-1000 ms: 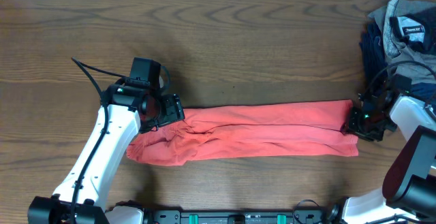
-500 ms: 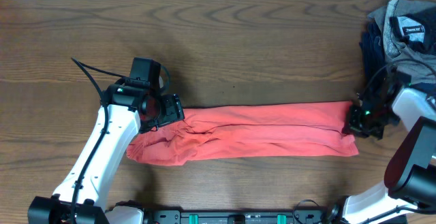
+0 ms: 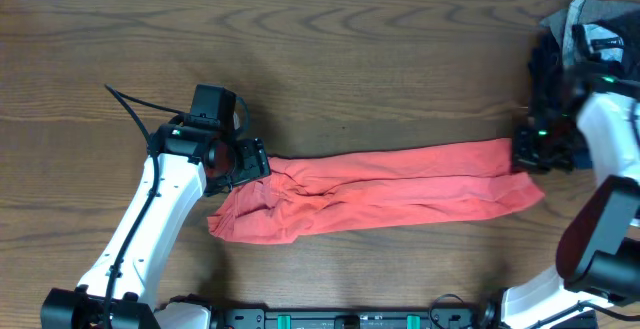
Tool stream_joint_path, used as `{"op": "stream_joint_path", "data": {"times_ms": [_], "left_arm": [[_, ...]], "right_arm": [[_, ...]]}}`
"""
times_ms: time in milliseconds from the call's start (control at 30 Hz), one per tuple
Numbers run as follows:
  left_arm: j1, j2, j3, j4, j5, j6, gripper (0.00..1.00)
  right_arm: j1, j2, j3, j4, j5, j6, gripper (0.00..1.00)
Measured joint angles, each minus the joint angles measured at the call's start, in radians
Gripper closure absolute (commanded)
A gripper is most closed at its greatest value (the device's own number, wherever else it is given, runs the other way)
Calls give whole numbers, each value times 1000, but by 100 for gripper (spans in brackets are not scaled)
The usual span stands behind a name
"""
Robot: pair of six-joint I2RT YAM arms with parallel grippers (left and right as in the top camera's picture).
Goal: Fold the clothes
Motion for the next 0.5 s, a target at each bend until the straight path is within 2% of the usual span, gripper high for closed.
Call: {"op": "stream_joint_path", "data": {"times_ms": [500], "left_arm": [[0,0,0,-3,0,0,21]], "right_arm": [[512,-15,-1,38,-21,111,99]]}}
